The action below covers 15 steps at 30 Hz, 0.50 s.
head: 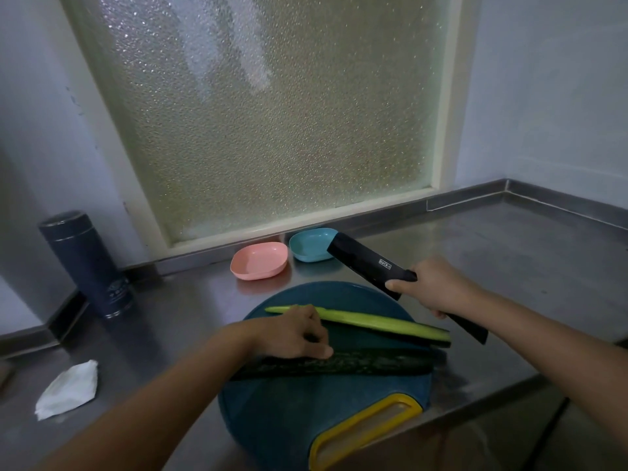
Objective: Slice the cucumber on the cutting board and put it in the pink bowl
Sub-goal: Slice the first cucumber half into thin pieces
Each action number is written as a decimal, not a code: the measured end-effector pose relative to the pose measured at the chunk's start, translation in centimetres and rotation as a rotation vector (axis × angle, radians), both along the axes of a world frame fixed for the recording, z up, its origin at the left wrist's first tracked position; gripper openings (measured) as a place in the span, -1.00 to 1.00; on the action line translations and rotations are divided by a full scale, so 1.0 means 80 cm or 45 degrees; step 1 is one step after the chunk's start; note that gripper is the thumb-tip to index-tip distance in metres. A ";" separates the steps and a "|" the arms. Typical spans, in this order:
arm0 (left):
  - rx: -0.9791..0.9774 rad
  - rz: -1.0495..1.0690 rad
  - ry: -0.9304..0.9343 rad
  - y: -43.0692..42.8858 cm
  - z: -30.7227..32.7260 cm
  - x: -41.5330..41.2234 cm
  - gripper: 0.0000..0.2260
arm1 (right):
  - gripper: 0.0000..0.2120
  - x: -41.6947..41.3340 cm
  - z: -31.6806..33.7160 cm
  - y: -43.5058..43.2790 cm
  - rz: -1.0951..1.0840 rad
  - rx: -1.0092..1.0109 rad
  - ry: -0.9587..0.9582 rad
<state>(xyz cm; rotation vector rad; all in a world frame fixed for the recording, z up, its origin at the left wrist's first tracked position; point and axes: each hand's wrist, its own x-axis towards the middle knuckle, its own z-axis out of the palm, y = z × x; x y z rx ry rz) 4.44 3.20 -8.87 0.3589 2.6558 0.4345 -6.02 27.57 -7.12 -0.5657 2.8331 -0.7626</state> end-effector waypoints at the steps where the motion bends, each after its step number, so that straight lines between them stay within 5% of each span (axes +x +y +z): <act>1: -0.026 0.002 0.064 0.001 0.000 -0.006 -0.89 | -0.70 -0.002 -0.002 0.000 0.002 -0.016 -0.007; 7: 0.052 0.128 0.577 0.021 0.005 -0.050 -0.66 | -0.68 -0.005 -0.009 0.005 -0.006 -0.010 0.030; 10: 0.001 0.041 0.471 0.033 -0.014 -0.065 -0.54 | -0.66 -0.006 -0.010 0.011 -0.023 -0.012 0.084; 15: 0.163 0.046 0.185 0.034 -0.016 -0.074 -0.74 | -0.65 -0.015 -0.006 0.028 -0.063 -0.088 0.085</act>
